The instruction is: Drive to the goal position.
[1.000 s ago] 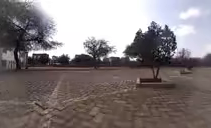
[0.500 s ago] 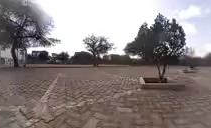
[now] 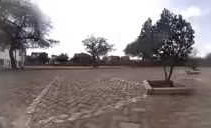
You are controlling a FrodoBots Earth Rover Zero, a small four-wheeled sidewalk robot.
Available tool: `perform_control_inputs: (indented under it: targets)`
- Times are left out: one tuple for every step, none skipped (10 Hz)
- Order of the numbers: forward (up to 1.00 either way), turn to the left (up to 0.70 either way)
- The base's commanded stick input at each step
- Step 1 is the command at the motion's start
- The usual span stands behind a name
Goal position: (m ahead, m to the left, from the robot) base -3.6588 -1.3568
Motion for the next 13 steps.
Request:
perform_control_inputs:
  targets:
    - [0.7,0.0]
    - [0.7,0.0]
    - [0.7,0.0]
    - [0.7,0.0]
    - [0.7,0.0]
    - [0.7,0.0]
    - [0.7,0.0]
    - [0.7,0.0]
    - [0.7,0.0]
    - [0.7,0.0]
    - [0.7,0.0]
    - [0.7,-0.27]
    - [0.7,-0.27]
